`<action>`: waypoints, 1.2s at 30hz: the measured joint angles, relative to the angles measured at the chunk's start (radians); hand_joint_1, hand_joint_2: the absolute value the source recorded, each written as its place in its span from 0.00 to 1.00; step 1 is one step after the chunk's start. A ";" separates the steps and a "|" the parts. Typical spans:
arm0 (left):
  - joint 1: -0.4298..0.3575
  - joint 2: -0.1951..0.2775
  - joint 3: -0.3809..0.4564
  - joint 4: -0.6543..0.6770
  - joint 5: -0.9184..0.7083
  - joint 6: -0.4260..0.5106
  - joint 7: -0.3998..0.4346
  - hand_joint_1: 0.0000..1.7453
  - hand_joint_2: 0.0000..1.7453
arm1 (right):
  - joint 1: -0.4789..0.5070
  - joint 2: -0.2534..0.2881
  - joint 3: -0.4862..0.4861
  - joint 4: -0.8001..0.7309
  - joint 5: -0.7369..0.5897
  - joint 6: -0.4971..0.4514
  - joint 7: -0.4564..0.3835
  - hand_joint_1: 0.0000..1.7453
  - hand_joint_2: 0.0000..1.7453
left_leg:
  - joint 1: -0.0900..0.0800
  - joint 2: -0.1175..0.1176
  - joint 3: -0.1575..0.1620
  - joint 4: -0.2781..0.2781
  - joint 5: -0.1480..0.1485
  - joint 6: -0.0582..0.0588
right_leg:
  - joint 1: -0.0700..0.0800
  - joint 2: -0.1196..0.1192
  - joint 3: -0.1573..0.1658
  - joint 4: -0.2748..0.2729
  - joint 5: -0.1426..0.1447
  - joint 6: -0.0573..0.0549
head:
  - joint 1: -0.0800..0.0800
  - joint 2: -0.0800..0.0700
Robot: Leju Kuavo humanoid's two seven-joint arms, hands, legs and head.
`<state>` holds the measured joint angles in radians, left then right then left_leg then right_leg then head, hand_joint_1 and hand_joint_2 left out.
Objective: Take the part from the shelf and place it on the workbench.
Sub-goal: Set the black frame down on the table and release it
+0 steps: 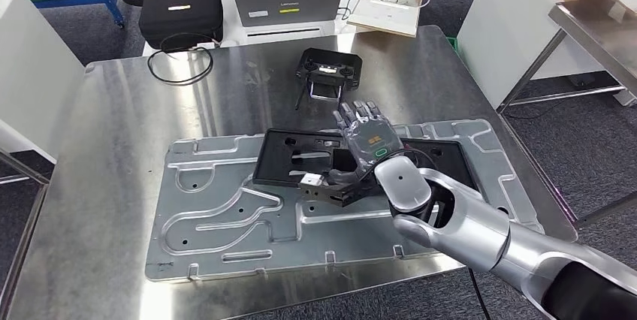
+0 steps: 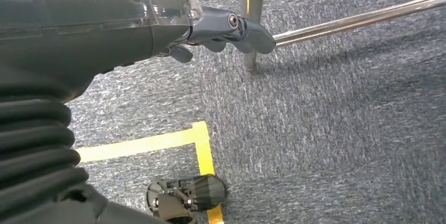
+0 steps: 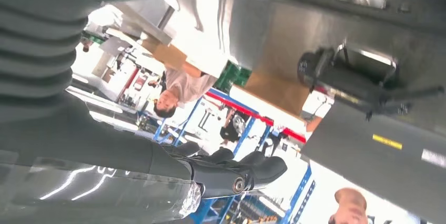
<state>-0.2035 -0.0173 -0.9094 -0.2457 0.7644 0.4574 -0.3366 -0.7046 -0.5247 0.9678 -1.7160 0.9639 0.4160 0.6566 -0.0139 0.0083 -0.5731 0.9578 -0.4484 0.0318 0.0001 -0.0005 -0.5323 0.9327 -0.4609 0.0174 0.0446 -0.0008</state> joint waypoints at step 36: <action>0.003 -0.007 0.000 0.003 0.033 0.008 0.041 0.00 0.00 | -0.238 0.031 0.000 -0.249 0.043 0.056 0.004 0.00 0.00 | 0.030 0.003 0.007 0.023 -0.029 -0.037 | -0.031 0.008 -0.021 0.012 0.023 0.020 | 0.006 0.000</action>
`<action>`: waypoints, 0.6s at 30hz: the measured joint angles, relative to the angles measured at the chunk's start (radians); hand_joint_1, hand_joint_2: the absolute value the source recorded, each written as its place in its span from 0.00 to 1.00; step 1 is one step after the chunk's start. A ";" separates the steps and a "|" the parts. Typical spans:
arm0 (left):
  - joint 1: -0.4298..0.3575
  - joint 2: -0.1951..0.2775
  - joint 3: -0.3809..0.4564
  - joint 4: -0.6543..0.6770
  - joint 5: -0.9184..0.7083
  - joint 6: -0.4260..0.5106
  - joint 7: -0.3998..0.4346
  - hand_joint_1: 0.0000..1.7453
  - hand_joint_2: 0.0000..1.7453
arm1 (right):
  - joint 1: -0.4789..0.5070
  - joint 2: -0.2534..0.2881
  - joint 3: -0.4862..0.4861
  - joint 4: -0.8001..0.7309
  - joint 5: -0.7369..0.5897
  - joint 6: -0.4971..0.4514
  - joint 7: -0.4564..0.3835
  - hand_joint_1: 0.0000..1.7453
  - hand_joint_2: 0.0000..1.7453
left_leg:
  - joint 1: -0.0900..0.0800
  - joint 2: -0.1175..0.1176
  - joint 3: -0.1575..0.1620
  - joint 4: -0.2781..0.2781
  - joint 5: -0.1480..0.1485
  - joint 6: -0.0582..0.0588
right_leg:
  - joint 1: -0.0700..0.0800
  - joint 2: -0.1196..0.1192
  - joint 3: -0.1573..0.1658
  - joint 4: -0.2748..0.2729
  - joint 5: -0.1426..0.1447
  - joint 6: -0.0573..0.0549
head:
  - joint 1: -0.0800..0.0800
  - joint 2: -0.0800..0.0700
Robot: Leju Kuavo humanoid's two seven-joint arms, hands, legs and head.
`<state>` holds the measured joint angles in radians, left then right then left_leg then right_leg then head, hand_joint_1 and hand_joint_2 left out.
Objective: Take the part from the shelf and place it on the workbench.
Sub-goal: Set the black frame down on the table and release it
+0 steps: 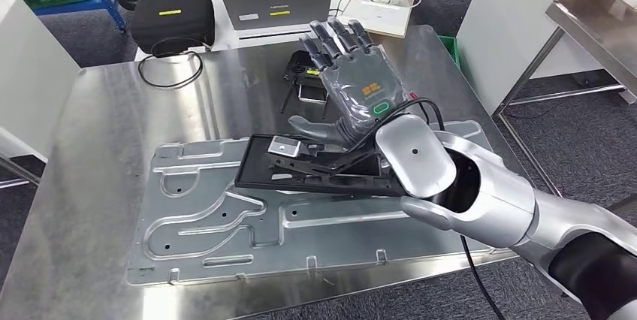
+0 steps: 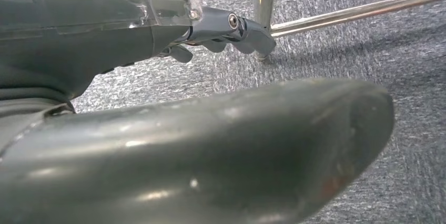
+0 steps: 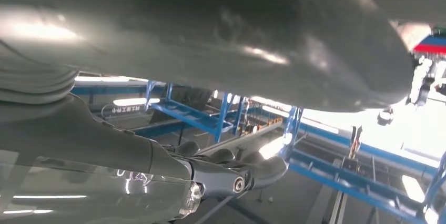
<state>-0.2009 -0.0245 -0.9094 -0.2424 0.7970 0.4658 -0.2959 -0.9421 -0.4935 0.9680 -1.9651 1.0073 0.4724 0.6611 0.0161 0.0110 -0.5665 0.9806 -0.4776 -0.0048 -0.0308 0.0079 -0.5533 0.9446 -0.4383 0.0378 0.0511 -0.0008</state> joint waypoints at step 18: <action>-0.001 0.000 0.000 0.001 -0.008 0.007 0.014 0.00 1.00 | -0.020 0.014 0.029 -0.015 -0.007 -0.035 0.000 0.00 0.00 | -0.014 -0.017 0.008 -0.011 0.013 0.052 | 0.013 -0.015 -0.105 0.180 -0.105 0.017 | 0.000 0.000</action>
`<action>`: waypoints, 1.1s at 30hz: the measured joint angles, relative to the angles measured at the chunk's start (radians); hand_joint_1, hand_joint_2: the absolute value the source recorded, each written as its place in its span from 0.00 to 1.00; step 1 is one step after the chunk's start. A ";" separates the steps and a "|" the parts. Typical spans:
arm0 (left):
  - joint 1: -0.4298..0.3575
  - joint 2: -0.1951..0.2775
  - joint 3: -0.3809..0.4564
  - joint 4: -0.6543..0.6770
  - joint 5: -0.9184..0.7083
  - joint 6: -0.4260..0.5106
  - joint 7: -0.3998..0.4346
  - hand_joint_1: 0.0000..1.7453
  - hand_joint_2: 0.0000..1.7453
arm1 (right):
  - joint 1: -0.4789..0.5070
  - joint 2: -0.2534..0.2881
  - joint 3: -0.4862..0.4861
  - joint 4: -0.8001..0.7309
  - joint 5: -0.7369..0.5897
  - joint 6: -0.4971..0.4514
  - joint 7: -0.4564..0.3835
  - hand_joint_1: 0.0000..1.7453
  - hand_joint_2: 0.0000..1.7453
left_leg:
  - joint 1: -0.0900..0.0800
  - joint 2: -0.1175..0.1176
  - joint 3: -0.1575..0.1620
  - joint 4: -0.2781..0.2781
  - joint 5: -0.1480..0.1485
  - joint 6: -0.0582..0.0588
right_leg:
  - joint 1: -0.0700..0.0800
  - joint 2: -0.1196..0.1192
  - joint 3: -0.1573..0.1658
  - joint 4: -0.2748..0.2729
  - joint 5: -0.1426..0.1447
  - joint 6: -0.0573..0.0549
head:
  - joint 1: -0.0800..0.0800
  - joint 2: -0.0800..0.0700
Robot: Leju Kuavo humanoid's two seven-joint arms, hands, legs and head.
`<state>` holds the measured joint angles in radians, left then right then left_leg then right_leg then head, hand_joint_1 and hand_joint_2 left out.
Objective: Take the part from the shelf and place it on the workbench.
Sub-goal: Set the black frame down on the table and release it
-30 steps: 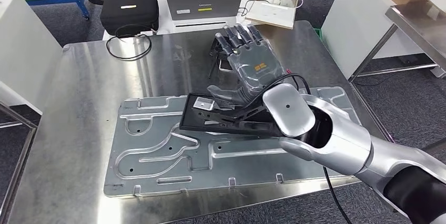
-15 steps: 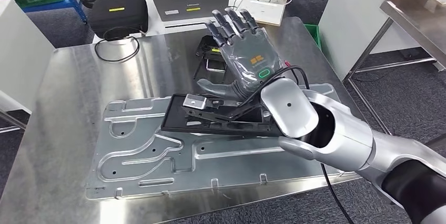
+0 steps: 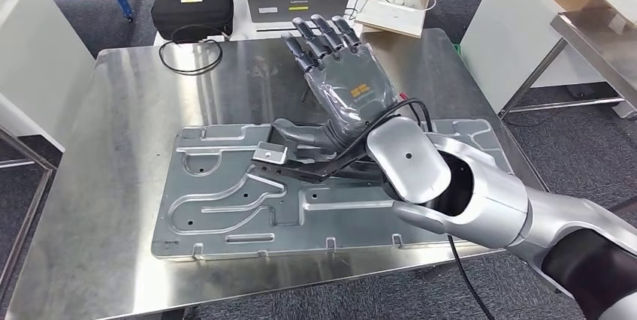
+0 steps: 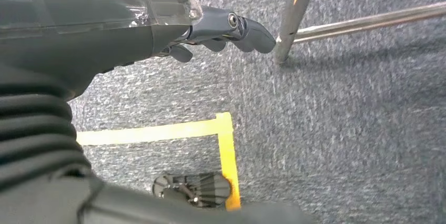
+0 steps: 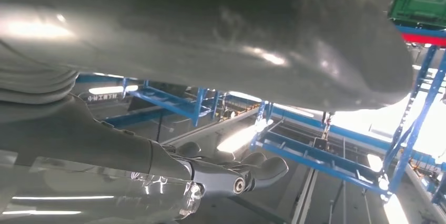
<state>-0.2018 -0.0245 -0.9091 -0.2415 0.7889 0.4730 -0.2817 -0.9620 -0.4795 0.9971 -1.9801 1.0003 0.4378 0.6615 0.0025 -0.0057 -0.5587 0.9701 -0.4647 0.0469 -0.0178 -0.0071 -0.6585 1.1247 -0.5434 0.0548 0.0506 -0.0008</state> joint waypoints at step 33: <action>-0.001 -0.021 0.000 -0.001 -0.013 0.014 0.016 0.00 1.00 | 0.036 -0.079 -0.039 -0.061 0.003 0.062 0.001 0.00 0.00 | -0.007 -0.002 -0.005 -0.019 0.024 0.008 | 0.006 0.001 -0.004 0.117 -0.072 -0.004 | 0.009 0.000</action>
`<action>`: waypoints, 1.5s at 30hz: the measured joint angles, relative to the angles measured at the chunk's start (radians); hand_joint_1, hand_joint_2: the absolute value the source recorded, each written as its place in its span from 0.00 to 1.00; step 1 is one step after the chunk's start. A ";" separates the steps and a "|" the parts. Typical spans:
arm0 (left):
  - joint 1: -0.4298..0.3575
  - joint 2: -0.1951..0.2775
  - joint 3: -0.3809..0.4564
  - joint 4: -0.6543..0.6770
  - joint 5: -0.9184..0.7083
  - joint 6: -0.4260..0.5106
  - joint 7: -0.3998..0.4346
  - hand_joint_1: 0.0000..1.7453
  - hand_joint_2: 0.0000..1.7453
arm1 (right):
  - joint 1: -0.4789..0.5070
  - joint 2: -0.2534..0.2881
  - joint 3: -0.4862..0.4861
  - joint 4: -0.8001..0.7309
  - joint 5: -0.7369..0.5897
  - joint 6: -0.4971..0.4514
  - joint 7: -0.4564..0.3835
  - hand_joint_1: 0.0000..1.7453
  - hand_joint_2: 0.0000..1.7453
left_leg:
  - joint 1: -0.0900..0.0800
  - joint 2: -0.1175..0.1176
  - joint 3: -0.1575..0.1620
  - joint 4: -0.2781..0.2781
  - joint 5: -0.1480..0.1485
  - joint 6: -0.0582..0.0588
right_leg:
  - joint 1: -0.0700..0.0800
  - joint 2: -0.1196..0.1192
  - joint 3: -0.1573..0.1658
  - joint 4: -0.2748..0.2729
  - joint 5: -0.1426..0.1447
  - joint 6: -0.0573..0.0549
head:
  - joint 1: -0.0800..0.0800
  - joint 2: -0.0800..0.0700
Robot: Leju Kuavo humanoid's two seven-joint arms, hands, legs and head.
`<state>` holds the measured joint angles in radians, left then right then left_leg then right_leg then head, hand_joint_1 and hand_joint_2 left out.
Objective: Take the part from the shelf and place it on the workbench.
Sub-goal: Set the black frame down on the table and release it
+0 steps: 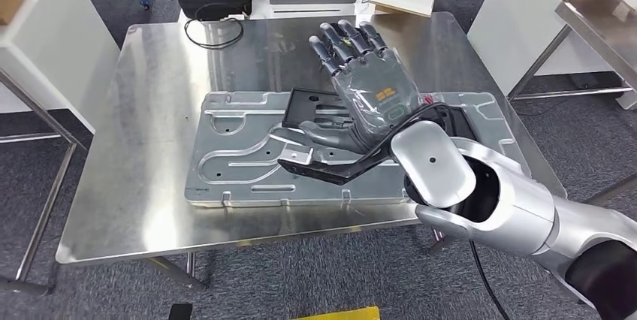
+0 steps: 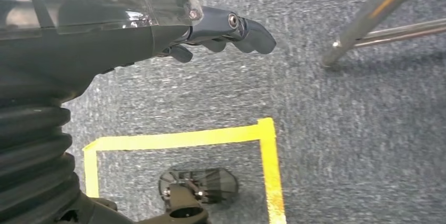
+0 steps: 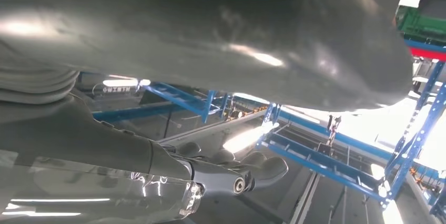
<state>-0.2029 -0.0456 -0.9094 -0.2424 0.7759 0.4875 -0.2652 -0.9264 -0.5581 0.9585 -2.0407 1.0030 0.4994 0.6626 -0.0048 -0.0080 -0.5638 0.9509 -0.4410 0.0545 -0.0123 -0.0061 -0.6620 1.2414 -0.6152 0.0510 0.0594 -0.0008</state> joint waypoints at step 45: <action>-0.007 0.005 0.000 0.001 -0.001 -0.003 0.009 0.00 1.00 | -0.017 -0.004 -0.018 -0.008 -0.001 0.015 0.000 0.00 0.00 | 0.001 0.009 -0.165 0.275 -0.125 -0.055 | 0.014 -0.007 0.150 -0.326 0.164 -0.059 | -0.021 0.000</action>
<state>-0.2100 -0.0404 -0.9094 -0.2419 0.7752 0.4847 -0.2565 -0.9437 -0.5626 0.9401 -2.0489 1.0021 0.5141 0.6626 -0.0041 0.0009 -0.7289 1.2258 -0.5662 -0.0006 0.0021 -0.0128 -0.5125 0.9156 -0.4516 -0.0084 0.0385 -0.0008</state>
